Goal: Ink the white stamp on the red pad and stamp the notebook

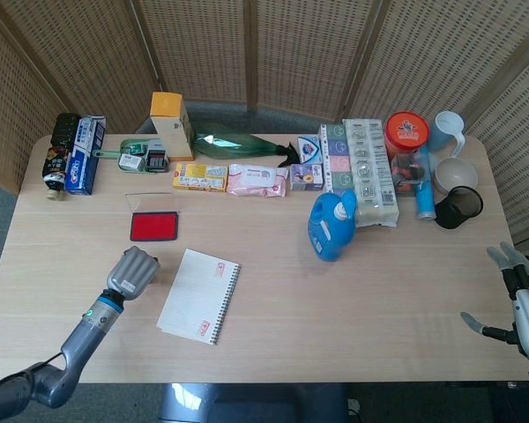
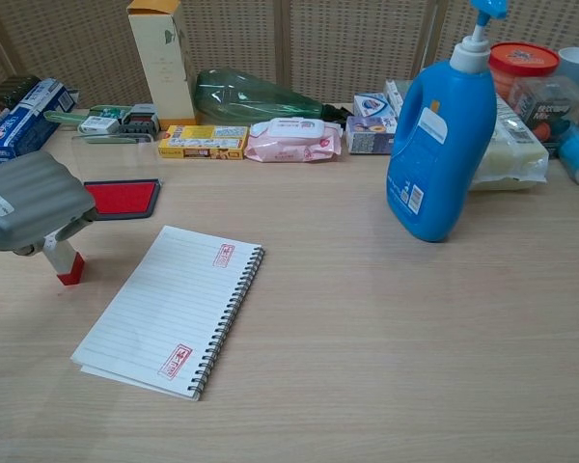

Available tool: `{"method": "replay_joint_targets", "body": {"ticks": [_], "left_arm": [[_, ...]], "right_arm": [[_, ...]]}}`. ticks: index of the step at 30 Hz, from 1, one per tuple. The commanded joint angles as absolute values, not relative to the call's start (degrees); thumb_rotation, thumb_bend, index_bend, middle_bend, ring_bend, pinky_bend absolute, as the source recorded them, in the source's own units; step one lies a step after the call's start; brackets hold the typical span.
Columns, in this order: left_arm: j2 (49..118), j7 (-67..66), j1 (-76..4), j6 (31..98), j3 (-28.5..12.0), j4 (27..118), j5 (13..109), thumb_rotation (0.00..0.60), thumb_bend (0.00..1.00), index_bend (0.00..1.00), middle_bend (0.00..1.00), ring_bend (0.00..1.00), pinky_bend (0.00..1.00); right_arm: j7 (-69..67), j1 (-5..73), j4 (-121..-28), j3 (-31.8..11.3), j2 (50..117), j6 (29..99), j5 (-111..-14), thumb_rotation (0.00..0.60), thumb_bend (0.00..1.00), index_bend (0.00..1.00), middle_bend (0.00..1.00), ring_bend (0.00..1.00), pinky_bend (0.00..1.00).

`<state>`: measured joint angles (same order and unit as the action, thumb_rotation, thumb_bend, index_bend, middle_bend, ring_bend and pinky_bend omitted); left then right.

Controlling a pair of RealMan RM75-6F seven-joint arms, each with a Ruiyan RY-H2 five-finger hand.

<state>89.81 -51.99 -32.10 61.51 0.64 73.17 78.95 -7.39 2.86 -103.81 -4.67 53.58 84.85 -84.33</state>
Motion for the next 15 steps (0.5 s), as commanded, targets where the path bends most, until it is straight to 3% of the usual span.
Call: {"method": "replay_joint_targets", "body": {"ticks": [1,10,12,13,15], "left_arm": [[89.1,-51.8,-31.9,62.2,0.8,73.9,79.4,0.6,0.24,0.67,1.0,1.0,1.0],[79.3,-44.0,-29.3,71.5,-1.0,86.0,83.8,0.6,0.23,0.66,1.0,1.0,1.0],[76.9,-41.4,-28.3,73.6,-1.0,88.7,84.9,0.6,0.22,0.62,1.0,1.0,0.99],[75.4,-39.4,-27.6,75.1,-1.1,90.5,85.4,0.6,0.21,0.59,0.98,1.0,0.96],[71.1,-34.5,-25.0,78.6,-0.9,95.4,85.6,0.6,0.18,0.49,0.8,0.95,0.82]], "right_arm": [[-7.3,2.9,-103.8,-4.7,53.6,84.8,-84.3,0.522,0.0,0.02,0.0,0.0,0.0],[-6.3,2.9,-104.0,-4.6,53.9,84.9,-84.4,0.521,0.0,0.02,0.0,0.0,0.0],[-6.3,2.9,-104.0,-4.6,53.9,84.9,-84.3,0.52,0.0,0.02,0.0,0.0,0.0],[-6.4,2.8,-103.9,-4.7,53.9,85.0,-84.3,0.522,0.0,0.02,0.0,0.0,0.0],[-6.4,2.7,-103.9,-4.7,53.9,85.3,-84.2,0.522,0.0,0.02,0.0,0.0,0.0]]}}
